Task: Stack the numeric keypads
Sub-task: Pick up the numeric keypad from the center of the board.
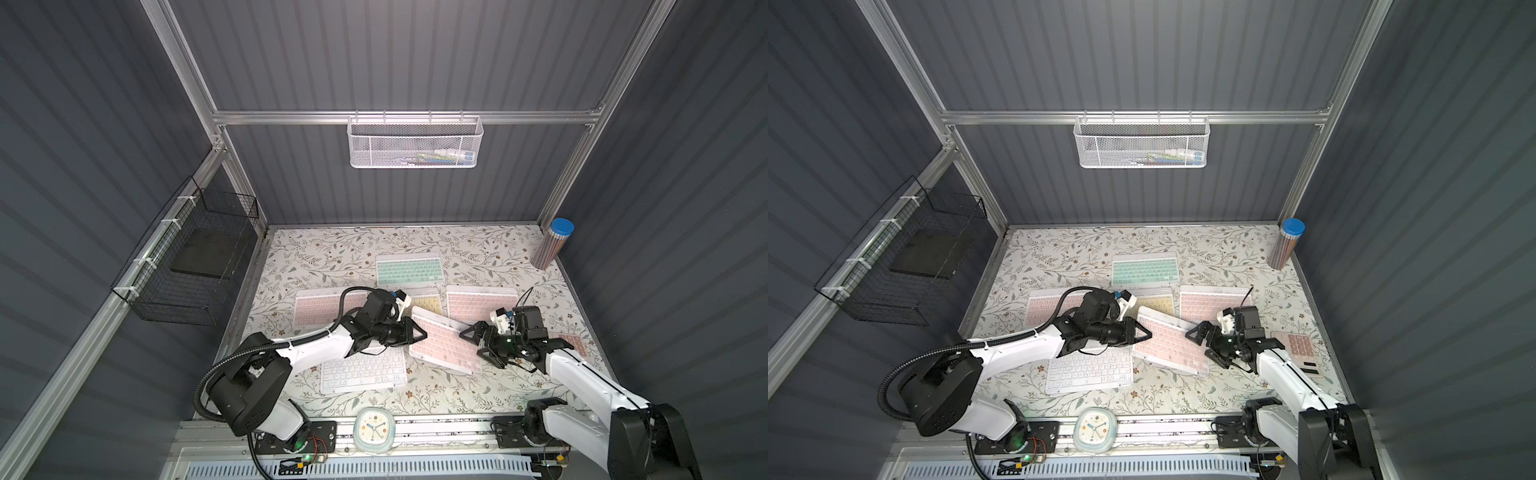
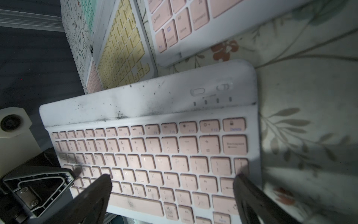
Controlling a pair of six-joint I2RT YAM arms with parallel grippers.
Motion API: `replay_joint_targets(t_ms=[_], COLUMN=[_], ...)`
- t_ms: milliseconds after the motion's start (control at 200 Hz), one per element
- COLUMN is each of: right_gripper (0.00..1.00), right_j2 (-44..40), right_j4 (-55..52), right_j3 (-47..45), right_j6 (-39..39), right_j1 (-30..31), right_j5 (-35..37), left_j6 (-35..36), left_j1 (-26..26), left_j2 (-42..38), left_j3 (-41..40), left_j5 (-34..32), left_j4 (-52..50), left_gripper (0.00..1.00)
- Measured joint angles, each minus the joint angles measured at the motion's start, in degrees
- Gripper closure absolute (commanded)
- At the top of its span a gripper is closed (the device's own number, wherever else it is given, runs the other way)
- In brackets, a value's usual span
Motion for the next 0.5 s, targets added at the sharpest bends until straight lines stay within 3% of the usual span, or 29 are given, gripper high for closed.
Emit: replay_joint_targets(t_ms=[60,90,495], right_gripper=[0.01,0.01,0.01], right_j2=[-0.24,-0.35,-4.59], right_j4=[-0.02,-0.11,-4.33], right_j3=[0.0,0.02,6.05], right_j6=[0.0,0.0,-0.5], right_j1=[-0.02,-0.02,-0.48], right_j5=[0.0,0.0,0.04], left_j6=[-0.2,-0.46,-3.21], left_j1=[0.0,0.02,1.79], left_j2=[0.09,0.17,1.2], left_j3=[0.0,0.0,0.09], left_j5=[0.24,0.42,2.82], left_j4=[0.2,0.44,5.79], left_gripper=[0.89,1.0,1.0])
